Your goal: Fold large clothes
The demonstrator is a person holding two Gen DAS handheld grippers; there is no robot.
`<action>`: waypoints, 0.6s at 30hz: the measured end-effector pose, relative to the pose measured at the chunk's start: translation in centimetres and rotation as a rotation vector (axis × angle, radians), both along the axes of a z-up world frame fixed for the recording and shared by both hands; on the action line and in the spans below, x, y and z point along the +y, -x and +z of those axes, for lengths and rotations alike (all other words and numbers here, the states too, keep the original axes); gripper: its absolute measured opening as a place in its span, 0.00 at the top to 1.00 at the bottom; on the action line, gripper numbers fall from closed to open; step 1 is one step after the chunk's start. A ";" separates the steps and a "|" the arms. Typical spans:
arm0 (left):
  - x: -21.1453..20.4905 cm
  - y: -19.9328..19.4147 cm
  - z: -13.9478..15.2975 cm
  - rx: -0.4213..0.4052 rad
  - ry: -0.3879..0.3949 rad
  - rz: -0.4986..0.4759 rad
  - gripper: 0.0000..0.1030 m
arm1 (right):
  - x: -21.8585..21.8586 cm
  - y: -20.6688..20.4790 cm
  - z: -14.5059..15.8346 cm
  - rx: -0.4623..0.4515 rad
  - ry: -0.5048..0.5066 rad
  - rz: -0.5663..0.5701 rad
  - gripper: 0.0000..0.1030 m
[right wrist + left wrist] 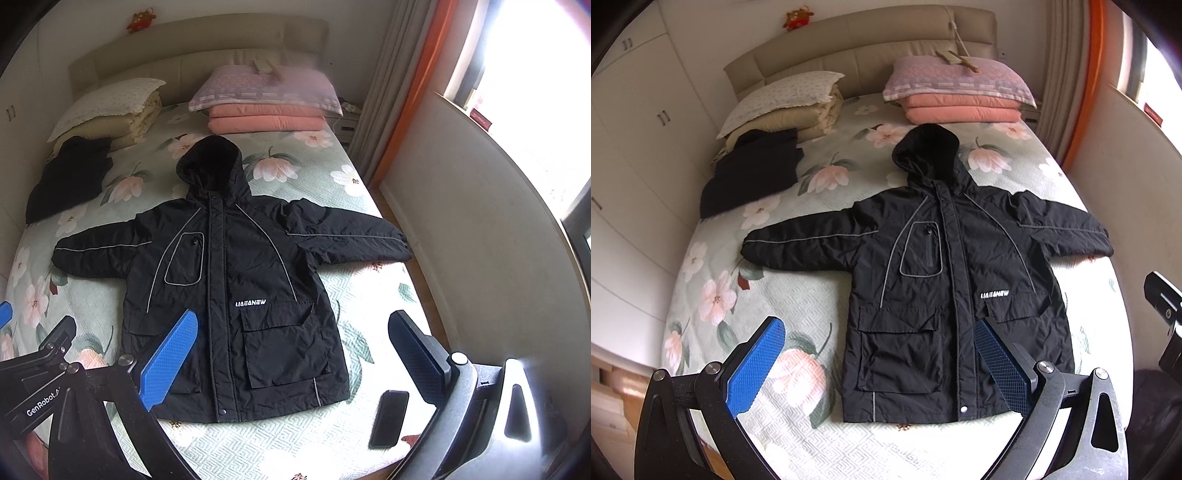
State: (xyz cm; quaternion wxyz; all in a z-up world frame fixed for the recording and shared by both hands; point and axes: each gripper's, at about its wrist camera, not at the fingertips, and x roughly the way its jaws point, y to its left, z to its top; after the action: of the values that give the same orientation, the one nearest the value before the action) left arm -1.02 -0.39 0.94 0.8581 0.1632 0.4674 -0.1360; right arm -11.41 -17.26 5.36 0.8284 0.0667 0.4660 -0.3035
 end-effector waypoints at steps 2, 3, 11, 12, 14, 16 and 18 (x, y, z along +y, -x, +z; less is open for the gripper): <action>-0.8 0.4 0.5 -0.008 -0.002 0.021 0.01 | -0.8 0.2 0.4 -0.008 -0.008 0.024 0.00; -1.4 0.7 0.7 -0.008 0.001 0.028 0.01 | -1.2 0.3 0.5 -0.009 -0.009 0.033 0.00; -6.5 2.6 1.6 -0.023 0.000 0.033 0.01 | -6.2 1.6 0.9 -0.014 -0.022 0.044 0.00; -7.2 2.8 1.6 -0.024 -0.001 0.033 0.01 | -6.8 1.7 0.8 -0.015 -0.026 0.043 0.00; -8.6 3.1 1.6 -0.024 0.000 0.036 0.01 | -8.2 2.0 0.7 -0.014 -0.027 0.038 0.00; -9.9 3.3 1.4 -0.025 -0.004 0.036 0.01 | -9.9 2.4 0.3 -0.013 -0.033 0.034 0.00; -11.3 3.3 0.9 -0.031 -0.010 0.040 0.01 | -11.3 2.6 -0.3 -0.014 -0.043 0.029 0.00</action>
State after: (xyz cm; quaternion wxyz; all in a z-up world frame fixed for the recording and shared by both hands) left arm -4.30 -11.64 1.89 0.8669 0.1601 0.4581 -0.1140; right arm -14.05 -28.58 5.06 0.8343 0.0799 0.4677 -0.2808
